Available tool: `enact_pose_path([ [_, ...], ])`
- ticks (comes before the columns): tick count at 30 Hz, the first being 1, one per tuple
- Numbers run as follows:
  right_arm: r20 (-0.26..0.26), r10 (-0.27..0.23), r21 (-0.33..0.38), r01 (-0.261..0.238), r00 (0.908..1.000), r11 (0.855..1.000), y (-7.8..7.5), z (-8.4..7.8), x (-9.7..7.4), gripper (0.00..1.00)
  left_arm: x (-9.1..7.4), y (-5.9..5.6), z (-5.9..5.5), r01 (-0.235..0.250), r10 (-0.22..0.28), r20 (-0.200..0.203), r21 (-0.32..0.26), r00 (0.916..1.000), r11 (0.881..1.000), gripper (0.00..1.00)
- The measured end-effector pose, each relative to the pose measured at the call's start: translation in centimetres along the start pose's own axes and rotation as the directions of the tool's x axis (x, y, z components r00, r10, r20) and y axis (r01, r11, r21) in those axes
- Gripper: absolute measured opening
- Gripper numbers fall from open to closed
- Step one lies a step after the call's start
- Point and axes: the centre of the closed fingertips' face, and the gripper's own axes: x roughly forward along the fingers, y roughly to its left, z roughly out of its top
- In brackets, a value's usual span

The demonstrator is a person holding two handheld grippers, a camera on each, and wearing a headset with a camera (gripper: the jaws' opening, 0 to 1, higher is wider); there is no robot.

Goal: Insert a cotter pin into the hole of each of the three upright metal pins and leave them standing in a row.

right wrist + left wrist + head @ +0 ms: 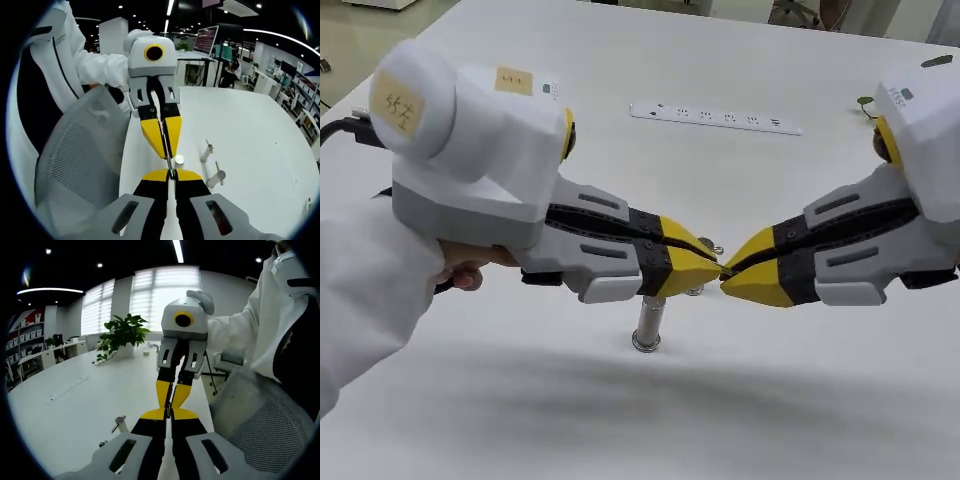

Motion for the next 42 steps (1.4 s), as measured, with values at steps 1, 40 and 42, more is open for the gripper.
enact_pose_path([
  [1, 0.0, 0.001, -0.002, -0.001, 1.0, 1.0, 0.1, 0.0, 0.0, 0.0, 0.0, -0.1, -0.1, 0.003, -0.003, -0.003, 0.002, 1.0, 1.0, 0.0],
  [40, -0.177, -0.013, -0.023, 0.009, 0.9842, 1.0, -1.9, -5.1, 1.6, 0.0, 0.0, 2.8, -6.5, -0.112, 0.122, -0.242, 0.057, 0.9625, 0.992, 0.25],
  [42, -0.178, -0.011, -0.015, 0.008, 0.984, 1.0, -2.0, -5.2, 1.9, 0.0, 0.0, 3.2, -6.9, -0.131, 0.144, -0.256, 0.067, 0.9558, 0.989, 0.24],
])
